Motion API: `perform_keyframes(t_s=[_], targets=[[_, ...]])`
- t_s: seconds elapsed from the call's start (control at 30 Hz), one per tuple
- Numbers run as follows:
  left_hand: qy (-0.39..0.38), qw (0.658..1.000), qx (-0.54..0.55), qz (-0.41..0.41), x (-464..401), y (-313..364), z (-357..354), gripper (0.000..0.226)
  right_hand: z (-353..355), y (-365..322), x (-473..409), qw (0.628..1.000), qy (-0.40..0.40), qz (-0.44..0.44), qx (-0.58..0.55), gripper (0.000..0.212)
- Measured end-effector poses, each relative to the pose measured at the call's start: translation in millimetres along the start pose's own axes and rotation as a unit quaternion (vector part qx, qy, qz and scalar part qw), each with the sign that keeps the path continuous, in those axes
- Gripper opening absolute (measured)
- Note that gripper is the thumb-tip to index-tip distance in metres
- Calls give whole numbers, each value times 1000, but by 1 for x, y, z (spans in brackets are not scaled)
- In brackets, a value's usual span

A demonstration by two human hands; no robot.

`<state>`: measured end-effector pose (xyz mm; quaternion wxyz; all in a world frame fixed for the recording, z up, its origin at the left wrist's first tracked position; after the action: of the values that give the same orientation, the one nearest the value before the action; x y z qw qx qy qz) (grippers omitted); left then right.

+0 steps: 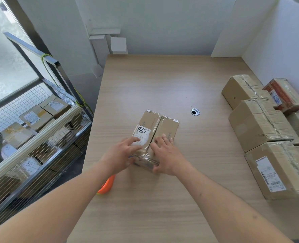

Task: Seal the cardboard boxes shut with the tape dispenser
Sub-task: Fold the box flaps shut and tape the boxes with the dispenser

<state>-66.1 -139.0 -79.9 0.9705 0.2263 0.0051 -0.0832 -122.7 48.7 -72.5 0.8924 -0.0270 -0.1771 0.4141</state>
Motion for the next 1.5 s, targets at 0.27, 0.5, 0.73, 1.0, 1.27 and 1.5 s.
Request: perform_keyframes(t_s=[0.27,0.5,0.73,1.0,1.27,1.5], targets=[[27,999,37,0,-6,-15,-16,52,1,19,-1,1000,-2,17,-26,78],[53,998,21,-1,-6,-15,-20,50,4,10,-6,999,17,-10,-41,64],[14,1000,-9,-14,-1,3,-11,49,5,25,-4,997,36,10,-74,79],[13,998,-34,-42,-1,2,-19,56,-8,11,-10,997,44,-50,-49,81],[-28,998,-21,-56,-2,-3,-3,54,-9,9,-13,997,32,-33,-68,75],[29,999,-25,-27,1,6,-14,25,-7,13,-15,994,-7,5,-108,77]])
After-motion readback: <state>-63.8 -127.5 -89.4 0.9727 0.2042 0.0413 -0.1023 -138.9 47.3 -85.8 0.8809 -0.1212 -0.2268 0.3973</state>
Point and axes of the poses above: each hand's wrist, its own x-axis away from the middle knuckle, its own z-axis out of the back of the hand, y = z × x, the point moved 4 cm from there along -x, towards the middle knuckle, and after that the axes turned 5 degrees about z, right-handed, at the moved point
